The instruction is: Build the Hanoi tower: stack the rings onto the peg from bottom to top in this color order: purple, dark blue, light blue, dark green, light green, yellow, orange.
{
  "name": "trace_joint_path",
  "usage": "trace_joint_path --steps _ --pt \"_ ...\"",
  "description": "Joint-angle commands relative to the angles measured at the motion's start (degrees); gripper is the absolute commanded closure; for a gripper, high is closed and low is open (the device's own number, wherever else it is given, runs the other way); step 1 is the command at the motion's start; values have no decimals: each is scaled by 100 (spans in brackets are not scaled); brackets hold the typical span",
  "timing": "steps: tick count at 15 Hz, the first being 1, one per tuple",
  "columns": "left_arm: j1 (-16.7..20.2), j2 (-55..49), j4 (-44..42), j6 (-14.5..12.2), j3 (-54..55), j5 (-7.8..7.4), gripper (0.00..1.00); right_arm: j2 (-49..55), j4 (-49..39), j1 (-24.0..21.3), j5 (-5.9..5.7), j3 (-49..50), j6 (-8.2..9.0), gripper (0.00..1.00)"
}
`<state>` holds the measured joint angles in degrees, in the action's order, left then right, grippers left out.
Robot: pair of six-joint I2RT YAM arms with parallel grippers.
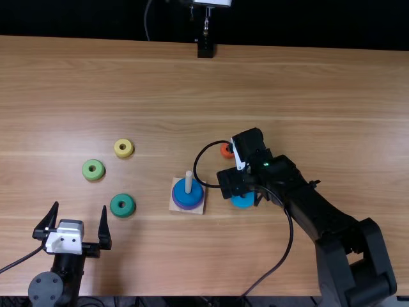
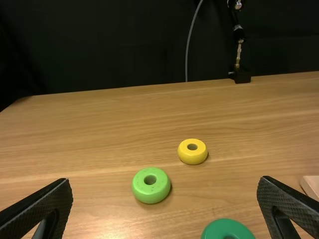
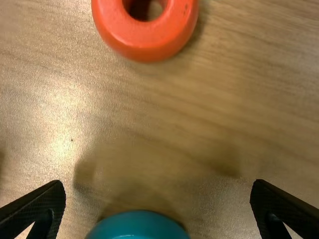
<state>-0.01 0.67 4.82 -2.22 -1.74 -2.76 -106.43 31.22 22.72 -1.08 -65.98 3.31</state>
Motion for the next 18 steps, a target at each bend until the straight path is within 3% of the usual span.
trace_joint_path --steps 1,4,8,10,11,12,18 --pt "-43 -67 14 0 174 34 0 184 143 22 -8 102 59 0" --pt "-43 -67 14 0 174 34 0 193 681 57 -8 94 59 0" --pt "-43 -67 14 0 174 34 0 184 712 57 -8 102 49 0" --pt "-43 -67 14 0 174 34 0 193 744 57 -8 146 49 64" --pt "-43 -67 14 0 174 34 0 193 744 66 -8 190 49 90" --pt "-43 -67 14 0 174 34 0 193 744 66 3 217 49 100" --pt "-43 -67 14 0 174 34 0 360 934 66 -18 -311 17 100"
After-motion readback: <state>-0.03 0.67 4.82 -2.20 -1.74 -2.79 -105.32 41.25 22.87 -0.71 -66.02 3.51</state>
